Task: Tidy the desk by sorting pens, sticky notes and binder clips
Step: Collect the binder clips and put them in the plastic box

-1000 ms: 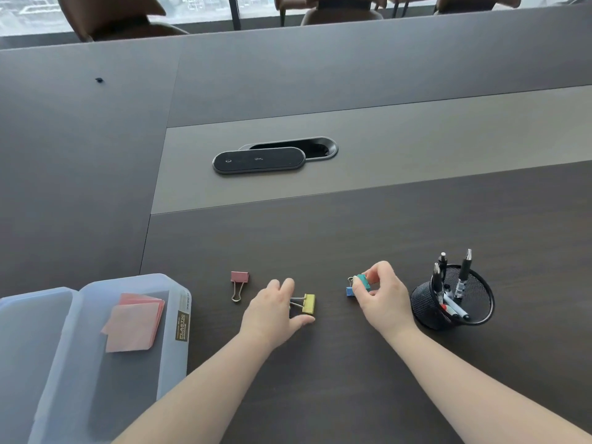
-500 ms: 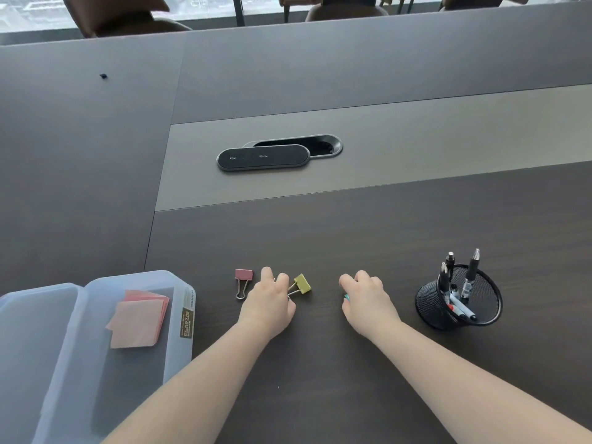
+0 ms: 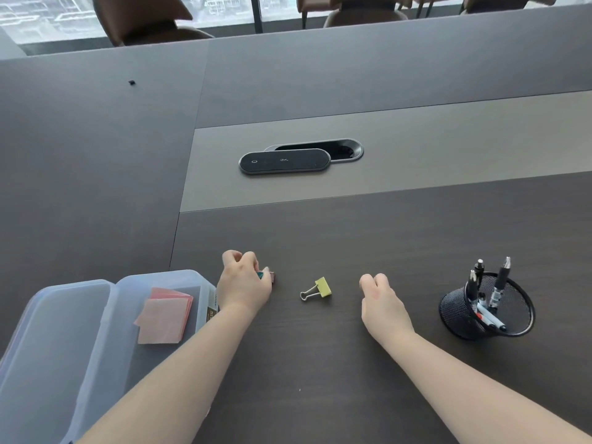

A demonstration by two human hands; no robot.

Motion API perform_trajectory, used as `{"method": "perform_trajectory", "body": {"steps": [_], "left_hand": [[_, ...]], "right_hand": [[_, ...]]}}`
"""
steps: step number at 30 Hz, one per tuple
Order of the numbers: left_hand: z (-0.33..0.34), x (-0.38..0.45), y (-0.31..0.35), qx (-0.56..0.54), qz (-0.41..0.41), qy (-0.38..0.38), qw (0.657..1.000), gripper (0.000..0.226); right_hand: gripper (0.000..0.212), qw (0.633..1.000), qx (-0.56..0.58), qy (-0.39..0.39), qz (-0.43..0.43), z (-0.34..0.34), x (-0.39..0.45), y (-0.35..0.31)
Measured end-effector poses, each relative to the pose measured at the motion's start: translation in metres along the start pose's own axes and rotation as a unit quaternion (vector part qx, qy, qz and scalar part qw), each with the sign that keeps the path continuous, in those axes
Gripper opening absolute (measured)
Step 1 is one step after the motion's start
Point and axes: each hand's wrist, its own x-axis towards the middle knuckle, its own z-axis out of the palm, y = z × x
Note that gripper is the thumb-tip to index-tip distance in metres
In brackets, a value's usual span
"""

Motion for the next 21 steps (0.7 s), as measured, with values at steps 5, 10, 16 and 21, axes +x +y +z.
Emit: {"method": "perform_trajectory", "body": {"steps": [5, 10, 16, 21], "left_hand": [[0.011, 0.007, -0.011, 0.071, 0.03, -0.071, 0.994, 0.047], [0.017, 0.011, -0.01, 0.119, 0.055, -0.095, 0.987, 0.036], [0.019, 0.014, -0.002, 0.109, 0.038, -0.092, 0.989, 0.043], [0.018, 0.017, 0.003, 0.109, 0.051, -0.12, 0.986, 0.027]], "right_hand": [[0.026, 0.995, 0.092, 0.016, -0.037, 0.001, 0.003, -0.023], [0.034, 0.995, 0.08, -0.022, -0.05, 0.001, 0.013, -0.058], [0.036, 0.997, 0.024, -0.079, -0.004, 0.007, 0.02, -0.066], [0.014, 0.997, 0.035, -0.07, 0.014, 0.009, 0.023, -0.069]]}}
